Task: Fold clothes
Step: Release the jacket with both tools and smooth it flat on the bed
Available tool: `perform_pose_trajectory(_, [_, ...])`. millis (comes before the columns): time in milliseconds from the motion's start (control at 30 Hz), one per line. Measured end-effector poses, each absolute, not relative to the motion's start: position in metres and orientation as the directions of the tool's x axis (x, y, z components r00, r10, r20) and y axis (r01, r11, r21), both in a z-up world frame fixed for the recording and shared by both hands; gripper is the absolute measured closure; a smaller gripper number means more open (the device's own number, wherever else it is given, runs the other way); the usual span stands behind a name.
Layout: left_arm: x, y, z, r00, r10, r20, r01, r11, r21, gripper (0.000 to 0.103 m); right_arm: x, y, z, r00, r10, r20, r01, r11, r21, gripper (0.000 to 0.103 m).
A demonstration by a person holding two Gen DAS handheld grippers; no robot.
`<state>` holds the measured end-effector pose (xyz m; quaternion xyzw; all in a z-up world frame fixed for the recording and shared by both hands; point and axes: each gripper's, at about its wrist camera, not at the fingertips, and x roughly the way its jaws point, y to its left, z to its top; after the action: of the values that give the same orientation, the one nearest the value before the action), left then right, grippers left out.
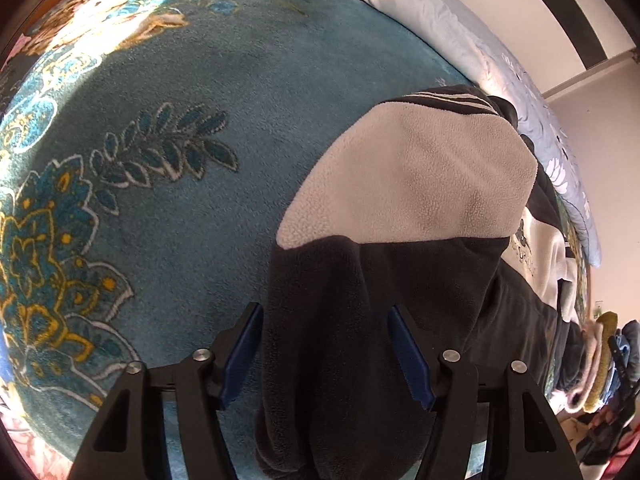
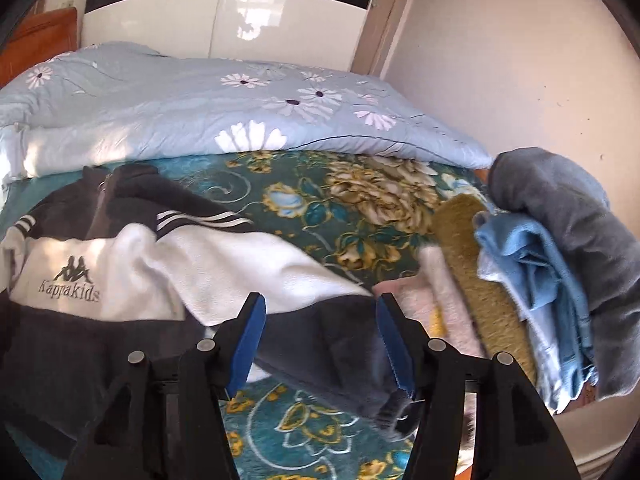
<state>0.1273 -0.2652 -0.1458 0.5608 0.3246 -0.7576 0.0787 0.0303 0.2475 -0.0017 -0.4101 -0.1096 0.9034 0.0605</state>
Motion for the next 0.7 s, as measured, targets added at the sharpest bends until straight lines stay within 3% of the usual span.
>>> perform_pose_trajectory(33, [0.127,-0.263,-0.146,-0.358,0.245,-0.901,0.482,-0.778,-0.403,0.067,0.032,0.239,-0.007,-0.649,0.183,-0.739,0.002,-0.970,-0.242,0.044])
perform_pose_trajectory(100, [0.128,-0.259,-0.145,-0.361,0.230,-0.904,0.472,-0.790,-0.390,0.087,0.036,0.226,-0.019,-0.633,0.159,-0.758,0.030,-0.973,-0.229,0.044])
perform_pose_trajectory(133, [0.128,-0.259,-0.143,-0.368,0.227,-0.902,0.465,-0.795,-0.389,0.089,0.037,0.221,-0.024,-0.622,0.145,-0.769,0.040,-0.976,-0.216,0.044])
perform_pose_trajectory(300, [0.128,-0.270,-0.113,-0.434,0.104,-0.895,0.445,-0.839,-0.314,0.090,0.045,0.205,-0.045,-0.578,0.094,-0.811,0.080,-0.982,-0.171,0.044])
perform_pose_trajectory(500, [0.096,-0.328,-0.053,-0.487,-0.247,-0.838,0.439,-0.898,0.010,0.090,0.049,0.202,-0.065,-0.531,0.075,-0.844,0.087,-0.986,-0.143,0.044])
perform_pose_trajectory(700, [0.027,-0.365,-0.040,-0.474,-0.395,-0.787,0.402,-0.892,0.205,0.090,0.054,0.207,-0.081,-0.490,0.056,-0.870,0.061,-0.993,-0.098,0.044])
